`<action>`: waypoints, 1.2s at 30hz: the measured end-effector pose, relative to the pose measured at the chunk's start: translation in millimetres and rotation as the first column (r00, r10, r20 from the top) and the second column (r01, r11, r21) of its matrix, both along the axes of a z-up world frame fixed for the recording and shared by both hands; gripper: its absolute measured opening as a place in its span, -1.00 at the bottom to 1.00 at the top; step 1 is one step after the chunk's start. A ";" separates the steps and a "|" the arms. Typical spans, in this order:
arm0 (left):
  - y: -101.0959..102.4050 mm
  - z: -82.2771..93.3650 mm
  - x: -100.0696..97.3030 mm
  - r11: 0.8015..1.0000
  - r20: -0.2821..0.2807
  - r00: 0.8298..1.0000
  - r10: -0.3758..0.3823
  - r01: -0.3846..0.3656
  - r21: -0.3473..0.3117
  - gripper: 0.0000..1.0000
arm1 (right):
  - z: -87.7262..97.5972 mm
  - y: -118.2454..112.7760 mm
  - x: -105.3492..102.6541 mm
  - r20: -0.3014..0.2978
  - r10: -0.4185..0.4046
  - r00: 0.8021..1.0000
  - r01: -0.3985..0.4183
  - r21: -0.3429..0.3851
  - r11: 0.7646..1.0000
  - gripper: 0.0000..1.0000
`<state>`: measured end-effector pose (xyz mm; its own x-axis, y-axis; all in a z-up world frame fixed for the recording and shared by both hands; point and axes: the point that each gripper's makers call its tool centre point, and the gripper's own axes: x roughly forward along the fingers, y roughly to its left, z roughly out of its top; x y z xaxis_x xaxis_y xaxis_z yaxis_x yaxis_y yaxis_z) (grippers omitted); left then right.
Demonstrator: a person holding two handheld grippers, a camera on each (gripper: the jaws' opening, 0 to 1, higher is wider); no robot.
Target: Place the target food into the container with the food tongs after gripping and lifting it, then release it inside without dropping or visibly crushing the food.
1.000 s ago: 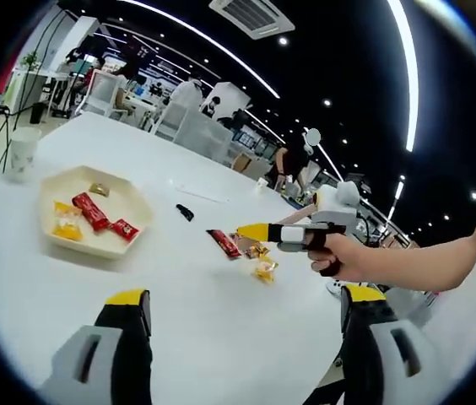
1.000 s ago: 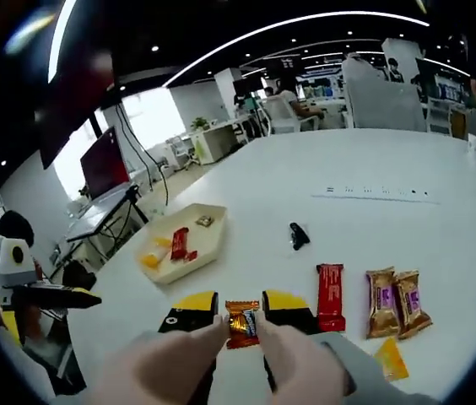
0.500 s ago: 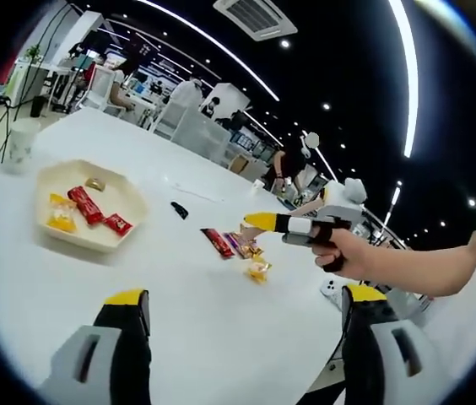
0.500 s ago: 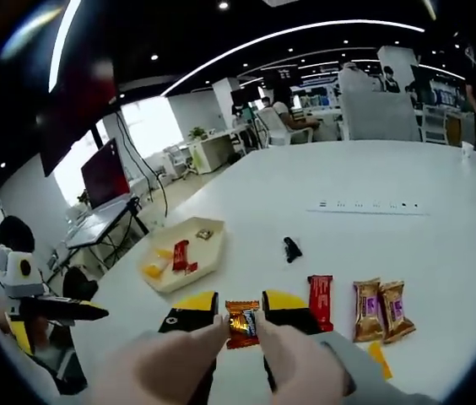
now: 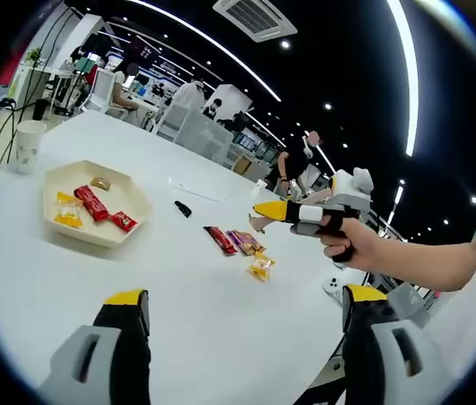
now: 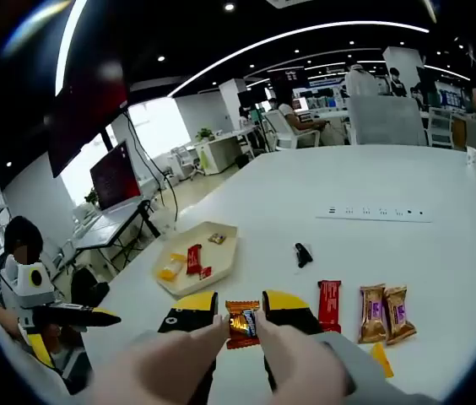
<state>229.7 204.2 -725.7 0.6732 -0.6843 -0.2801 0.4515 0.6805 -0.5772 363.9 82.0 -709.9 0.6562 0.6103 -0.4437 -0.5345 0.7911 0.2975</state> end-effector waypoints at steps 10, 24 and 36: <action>4.4 -1.8 -4.5 1.000 0.001 1.000 0.023 -0.023 -0.008 0.94 | 18.4 5.5 3.1 0.032 0.022 0.999 -0.022 0.000 1.000 -0.61; 6.9 -1.9 -8.6 1.000 0.004 1.000 0.020 -0.020 -0.013 0.97 | 48.5 18.0 13.7 0.091 0.042 0.995 -0.042 0.003 0.999 -0.61; 15.2 1.2 -4.4 1.000 0.024 0.999 0.027 -0.027 -0.013 0.97 | 61.7 28.5 14.6 0.121 0.061 0.991 -0.062 0.004 0.998 -0.61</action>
